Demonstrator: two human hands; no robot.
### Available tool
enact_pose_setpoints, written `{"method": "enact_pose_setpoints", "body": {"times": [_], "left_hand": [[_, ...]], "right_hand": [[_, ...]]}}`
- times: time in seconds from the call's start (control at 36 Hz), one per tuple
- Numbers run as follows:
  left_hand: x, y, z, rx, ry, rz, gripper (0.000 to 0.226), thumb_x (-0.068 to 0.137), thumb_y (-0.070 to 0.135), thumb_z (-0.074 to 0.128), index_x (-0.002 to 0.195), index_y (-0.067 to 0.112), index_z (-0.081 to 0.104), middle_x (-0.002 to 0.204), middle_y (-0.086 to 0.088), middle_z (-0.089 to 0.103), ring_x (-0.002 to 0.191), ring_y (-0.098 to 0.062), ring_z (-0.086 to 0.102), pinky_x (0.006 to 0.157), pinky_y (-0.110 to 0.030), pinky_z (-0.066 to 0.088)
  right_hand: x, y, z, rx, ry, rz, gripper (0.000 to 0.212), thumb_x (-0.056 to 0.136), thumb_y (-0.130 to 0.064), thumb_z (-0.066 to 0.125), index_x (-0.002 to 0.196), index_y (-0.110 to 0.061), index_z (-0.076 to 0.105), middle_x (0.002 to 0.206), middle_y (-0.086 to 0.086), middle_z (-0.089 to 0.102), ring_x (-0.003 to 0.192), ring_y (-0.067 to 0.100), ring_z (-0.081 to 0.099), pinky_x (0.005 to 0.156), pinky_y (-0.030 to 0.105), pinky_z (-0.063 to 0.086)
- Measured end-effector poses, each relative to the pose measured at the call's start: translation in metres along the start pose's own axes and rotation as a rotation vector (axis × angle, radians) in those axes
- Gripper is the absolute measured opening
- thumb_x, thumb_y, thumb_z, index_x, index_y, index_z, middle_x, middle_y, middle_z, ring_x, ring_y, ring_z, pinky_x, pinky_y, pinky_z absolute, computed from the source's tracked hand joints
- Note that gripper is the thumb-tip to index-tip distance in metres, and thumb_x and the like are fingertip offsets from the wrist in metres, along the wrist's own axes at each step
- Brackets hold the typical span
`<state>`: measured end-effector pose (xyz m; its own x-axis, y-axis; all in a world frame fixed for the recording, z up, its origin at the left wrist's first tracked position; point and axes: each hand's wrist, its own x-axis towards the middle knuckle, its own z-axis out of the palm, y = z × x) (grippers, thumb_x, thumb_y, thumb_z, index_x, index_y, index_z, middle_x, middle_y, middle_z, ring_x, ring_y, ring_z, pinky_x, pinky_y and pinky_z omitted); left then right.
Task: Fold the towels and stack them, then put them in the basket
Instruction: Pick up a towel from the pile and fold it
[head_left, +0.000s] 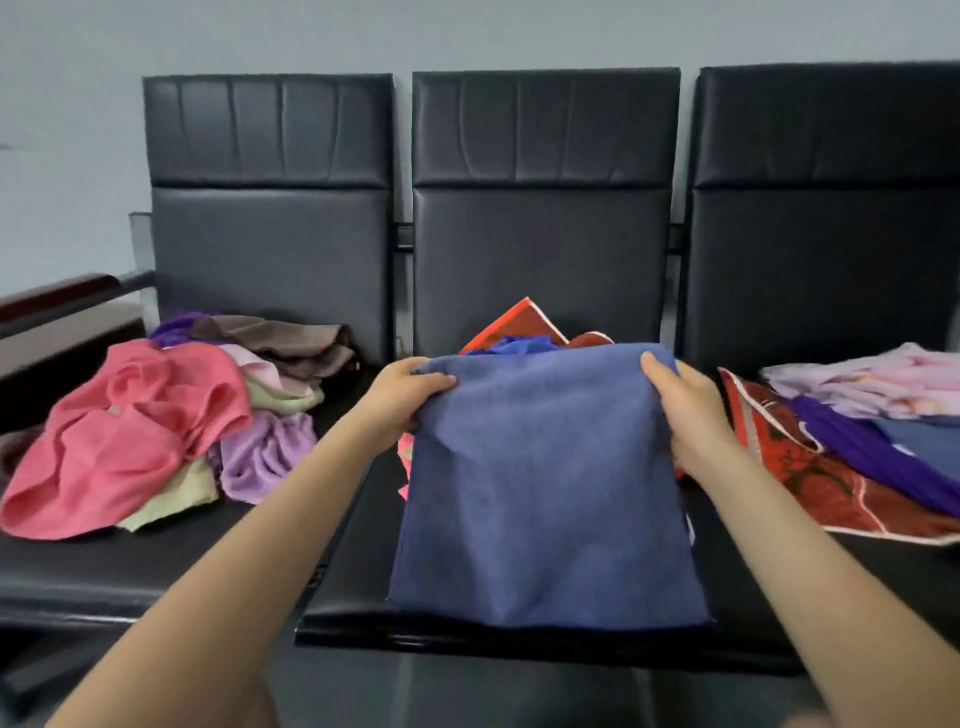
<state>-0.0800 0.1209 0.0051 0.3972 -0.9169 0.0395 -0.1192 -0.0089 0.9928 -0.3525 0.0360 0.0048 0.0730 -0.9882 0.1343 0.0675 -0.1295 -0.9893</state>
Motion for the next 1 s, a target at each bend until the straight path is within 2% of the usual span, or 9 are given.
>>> {"method": "enact_pose_setpoints", "body": {"times": [0.08,0.19,0.28,0.44,0.56,0.64,0.69,0.81,1.0], "left_hand": [[0.011,-0.035,0.005,0.135,0.098,0.019,0.005,0.085,0.013,0.070,0.081,0.016,0.067,0.080,-0.004,0.063,0.080,-0.018,0.057,0.071,-0.030,0.045],[0.028,-0.047,0.010,0.224,0.163,0.092,0.015,0.084,0.021,0.071,0.072,0.016,0.065,0.070,0.000,0.056,0.069,-0.012,0.049,0.060,-0.026,0.040],[0.040,-0.042,0.016,0.126,0.201,0.173,0.009,0.085,0.019,0.069,0.078,0.016,0.067,0.073,0.000,0.059,0.069,-0.008,0.050,0.056,-0.019,0.043],[0.070,-0.048,0.016,-0.004,0.325,0.216,0.025,0.086,0.014,0.066,0.109,0.024,0.062,0.097,0.005,0.064,0.087,-0.009,0.059,0.081,-0.021,0.049],[0.087,-0.071,0.016,0.090,0.410,0.107,0.038,0.087,0.007,0.059,0.123,0.018,0.056,0.091,0.003,0.060,0.079,-0.009,0.056,0.052,-0.006,0.044],[0.087,-0.086,0.014,0.208,0.391,0.037,0.040,0.087,0.008,0.059,0.126,0.013,0.055,0.105,-0.008,0.064,0.088,-0.022,0.060,0.071,-0.022,0.053],[0.083,-0.085,0.014,0.292,0.380,0.054,0.039,0.086,0.012,0.060,0.124,0.013,0.056,0.108,-0.010,0.064,0.097,-0.026,0.062,0.087,-0.037,0.051],[0.058,-0.069,0.017,0.391,0.312,0.193,0.031,0.086,0.016,0.061,0.117,0.015,0.060,0.092,0.002,0.060,0.095,-0.025,0.060,0.085,-0.043,0.051],[-0.011,-0.057,0.028,0.533,0.057,0.329,0.012,0.087,0.026,0.064,0.099,0.027,0.064,0.086,0.013,0.058,0.074,-0.007,0.055,0.075,-0.025,0.044]], "right_hand": [[0.016,0.036,-0.004,-0.150,-0.012,0.006,0.045,0.085,-0.041,0.064,0.121,-0.013,0.066,0.117,0.004,0.069,0.110,0.020,0.063,0.102,0.040,0.048],[0.030,0.061,-0.007,-0.147,0.013,0.005,0.036,0.092,-0.025,0.063,0.124,-0.007,0.063,0.121,0.009,0.066,0.113,0.023,0.060,0.099,0.035,0.046],[0.039,0.069,-0.008,-0.064,0.044,-0.039,0.051,0.081,-0.037,0.068,0.127,-0.013,0.063,0.123,0.003,0.067,0.117,0.021,0.061,0.103,0.039,0.047],[0.062,0.067,0.006,-0.027,0.163,-0.098,0.023,0.095,-0.015,0.057,0.115,-0.016,0.068,0.105,-0.002,0.071,0.096,0.012,0.065,0.082,0.027,0.051],[0.081,0.089,0.006,-0.314,0.130,-0.007,0.029,0.094,-0.015,0.054,0.122,-0.011,0.063,0.106,0.003,0.067,0.106,0.025,0.062,0.082,0.026,0.041],[0.081,0.104,0.003,-0.515,0.058,0.068,0.034,0.097,-0.017,0.054,0.127,-0.001,0.057,0.124,0.016,0.062,0.117,0.030,0.055,0.083,0.024,0.033],[0.078,0.102,0.001,-0.575,0.072,0.035,0.032,0.096,-0.018,0.053,0.124,-0.004,0.058,0.114,0.014,0.063,0.105,0.029,0.057,0.079,0.026,0.033],[0.059,0.083,-0.004,-0.708,0.142,-0.161,0.029,0.093,-0.020,0.056,0.121,-0.014,0.060,0.086,-0.002,0.058,0.084,0.019,0.054,0.072,0.028,0.041],[0.003,0.057,-0.007,-0.697,-0.155,-0.402,0.014,0.090,-0.020,0.063,0.100,-0.029,0.063,0.091,-0.008,0.059,0.074,0.009,0.055,0.071,0.015,0.045]]}}
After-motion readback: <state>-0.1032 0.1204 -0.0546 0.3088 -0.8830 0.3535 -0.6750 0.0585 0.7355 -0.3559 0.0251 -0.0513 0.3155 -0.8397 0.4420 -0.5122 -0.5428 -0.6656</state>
